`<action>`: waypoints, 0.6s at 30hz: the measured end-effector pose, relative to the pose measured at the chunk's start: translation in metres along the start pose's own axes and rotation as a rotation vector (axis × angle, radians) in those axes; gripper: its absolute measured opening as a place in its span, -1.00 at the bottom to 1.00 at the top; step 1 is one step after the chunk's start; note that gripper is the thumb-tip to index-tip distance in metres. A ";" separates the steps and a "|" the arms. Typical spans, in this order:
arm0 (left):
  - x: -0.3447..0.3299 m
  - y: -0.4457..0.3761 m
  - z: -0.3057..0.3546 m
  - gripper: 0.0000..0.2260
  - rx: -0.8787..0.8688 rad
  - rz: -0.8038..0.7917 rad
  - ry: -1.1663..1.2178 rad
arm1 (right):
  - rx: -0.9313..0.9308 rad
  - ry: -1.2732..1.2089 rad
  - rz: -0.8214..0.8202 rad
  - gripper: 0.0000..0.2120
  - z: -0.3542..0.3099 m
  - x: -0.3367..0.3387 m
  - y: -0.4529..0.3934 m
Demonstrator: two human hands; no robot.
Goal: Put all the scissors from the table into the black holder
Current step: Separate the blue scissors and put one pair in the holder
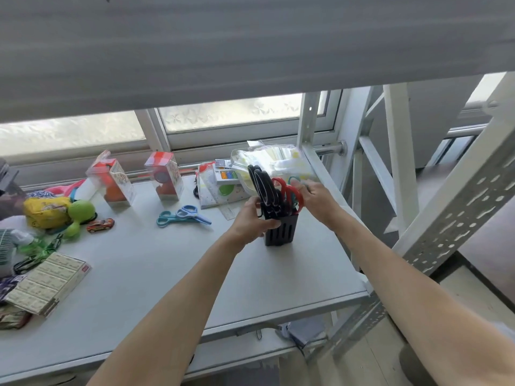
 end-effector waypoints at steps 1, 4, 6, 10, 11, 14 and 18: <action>0.000 0.000 0.000 -0.43 -0.001 0.002 0.000 | 0.007 -0.016 -0.020 -0.50 0.000 -0.001 0.000; 0.000 0.000 -0.002 -0.43 -0.005 0.007 0.000 | 0.003 -0.084 -0.052 -0.49 -0.002 -0.003 0.002; 0.000 0.000 -0.001 -0.43 -0.008 0.009 0.001 | -0.010 -0.071 -0.054 -0.47 0.000 -0.003 0.001; 0.001 0.001 -0.002 -0.44 -0.011 0.015 0.002 | -0.041 -0.058 0.007 -0.48 0.003 0.000 0.000; 0.002 0.001 -0.002 -0.44 -0.013 0.018 0.003 | -0.041 -0.043 0.068 -0.49 0.002 0.002 0.001; 0.003 0.000 -0.003 -0.42 -0.029 0.012 -0.009 | 0.015 -0.019 0.338 -0.56 -0.008 0.008 0.011; 0.007 -0.001 -0.006 -0.39 -0.058 -0.024 -0.047 | 0.174 0.024 0.613 -0.67 -0.046 0.007 0.029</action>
Point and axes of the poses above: each hand's wrist, its own y-axis away from the middle knuckle, its own x-axis out of the back of the hand, z = x × y, the point moved 3 cm from there along -y, towards the middle knuckle, and after that the axes turned 7 degrees about y, right-handed, at the moved point
